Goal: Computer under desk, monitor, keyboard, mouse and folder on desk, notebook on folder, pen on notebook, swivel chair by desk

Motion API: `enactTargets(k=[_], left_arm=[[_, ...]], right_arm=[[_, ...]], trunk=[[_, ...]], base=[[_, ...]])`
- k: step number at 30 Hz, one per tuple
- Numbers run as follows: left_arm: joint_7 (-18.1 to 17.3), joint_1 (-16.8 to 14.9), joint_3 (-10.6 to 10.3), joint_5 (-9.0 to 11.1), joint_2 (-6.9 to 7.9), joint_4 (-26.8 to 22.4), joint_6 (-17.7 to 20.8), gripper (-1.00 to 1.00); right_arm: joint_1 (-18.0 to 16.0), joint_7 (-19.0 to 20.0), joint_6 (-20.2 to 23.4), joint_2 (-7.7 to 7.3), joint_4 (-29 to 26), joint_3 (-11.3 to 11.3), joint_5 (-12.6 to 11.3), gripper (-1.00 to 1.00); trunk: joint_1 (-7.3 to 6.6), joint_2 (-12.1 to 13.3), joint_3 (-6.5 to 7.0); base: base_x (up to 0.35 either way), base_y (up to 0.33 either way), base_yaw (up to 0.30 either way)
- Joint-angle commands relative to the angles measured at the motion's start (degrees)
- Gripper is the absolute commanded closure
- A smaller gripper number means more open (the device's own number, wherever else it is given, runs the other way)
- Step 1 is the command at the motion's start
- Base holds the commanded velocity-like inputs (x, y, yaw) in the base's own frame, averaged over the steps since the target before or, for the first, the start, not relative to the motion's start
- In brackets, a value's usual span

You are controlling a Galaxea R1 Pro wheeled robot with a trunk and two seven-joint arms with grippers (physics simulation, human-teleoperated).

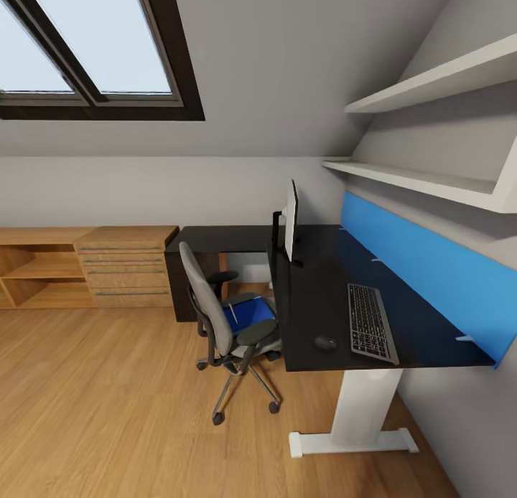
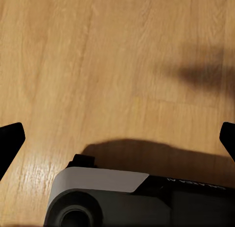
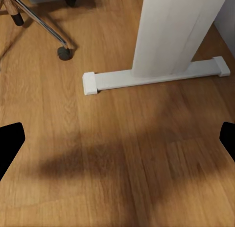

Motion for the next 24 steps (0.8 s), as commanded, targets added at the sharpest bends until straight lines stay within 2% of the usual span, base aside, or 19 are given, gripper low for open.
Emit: enactTargets(k=[1, 13, 24], left_arm=[[0.04, 0.00, -0.01, 0.22, -0.01, 0.01, -0.08, -1.00], [-0.03, 0.00, -0.01, 0.21, -0.09, 3.48, -0.08, -1.00], [-0.03, 0.00, 0.02, 0.23, -0.06, 4.08, -0.07, -1.00]], right_arm=[[-0.03, -0.31, -0.12, 0.00, 0.03, 0.16, 0.01, -1.00], [-0.03, -0.31, -0.12, 0.00, 0.03, 0.16, 0.01, -1.00], [-0.03, -0.31, -0.11, 0.00, 0.04, 0.16, 0.01, -1.00]], trunk=[[0.00, -0.04, -0.06], [0.00, -0.04, -0.06], [0.00, -0.04, -0.06]], base=[[0.000, 0.000, 0.000], [0.000, 0.000, 0.000], [0.000, 0.000, 0.000]])
